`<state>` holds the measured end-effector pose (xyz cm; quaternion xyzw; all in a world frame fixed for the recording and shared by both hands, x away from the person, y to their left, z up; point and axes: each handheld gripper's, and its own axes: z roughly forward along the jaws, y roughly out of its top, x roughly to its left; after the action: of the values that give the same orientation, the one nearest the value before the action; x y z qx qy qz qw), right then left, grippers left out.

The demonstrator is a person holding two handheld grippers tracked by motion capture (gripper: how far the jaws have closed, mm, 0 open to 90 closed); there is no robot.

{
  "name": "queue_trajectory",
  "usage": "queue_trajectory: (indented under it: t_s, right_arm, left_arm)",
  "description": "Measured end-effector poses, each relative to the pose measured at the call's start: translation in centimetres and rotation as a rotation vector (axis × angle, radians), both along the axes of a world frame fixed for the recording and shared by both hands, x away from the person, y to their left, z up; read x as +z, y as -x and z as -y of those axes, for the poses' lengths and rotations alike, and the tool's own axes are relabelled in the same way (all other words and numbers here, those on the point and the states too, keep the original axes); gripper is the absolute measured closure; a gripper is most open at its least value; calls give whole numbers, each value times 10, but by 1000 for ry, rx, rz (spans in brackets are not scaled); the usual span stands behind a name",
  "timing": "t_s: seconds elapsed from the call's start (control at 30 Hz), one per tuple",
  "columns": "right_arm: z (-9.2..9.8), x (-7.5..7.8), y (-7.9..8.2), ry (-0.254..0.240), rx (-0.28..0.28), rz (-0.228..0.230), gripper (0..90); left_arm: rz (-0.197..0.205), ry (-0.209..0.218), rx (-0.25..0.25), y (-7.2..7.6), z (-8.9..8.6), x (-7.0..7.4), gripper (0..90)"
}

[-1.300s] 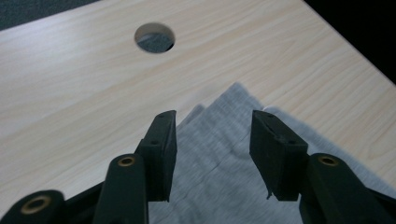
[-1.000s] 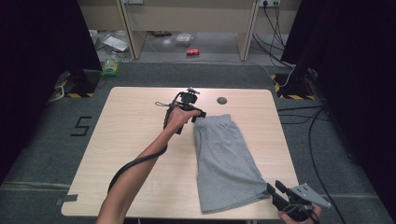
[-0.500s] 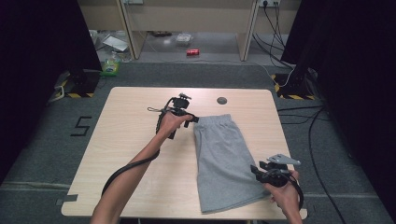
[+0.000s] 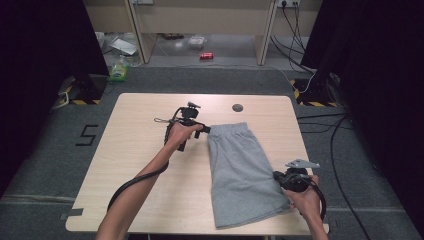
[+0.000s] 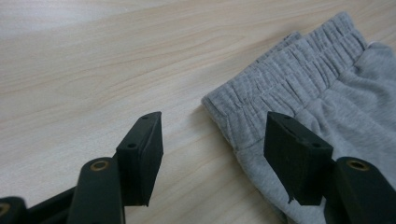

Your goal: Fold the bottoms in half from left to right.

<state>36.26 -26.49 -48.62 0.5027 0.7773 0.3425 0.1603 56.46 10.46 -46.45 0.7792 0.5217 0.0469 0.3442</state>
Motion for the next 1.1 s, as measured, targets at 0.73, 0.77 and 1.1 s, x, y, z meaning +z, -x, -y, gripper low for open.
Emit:
queue_trajectory:
  t_s: [0.73, 0.77, 1.1]
  right_arm:
    - [11, -13, 74, 113, -29, 3, 596]
    - [11, -12, 75, 109, -35, -1, 590]
    - [-10, 13, 88, 25, -29, 106, 479]
  left_arm:
    - [-29, 24, 5, 2, 29, -22, 440]
    - [-19, 7, 3, 2, 32, -23, 460]
    - [66, -81, -4, -8, 48, -26, 605]
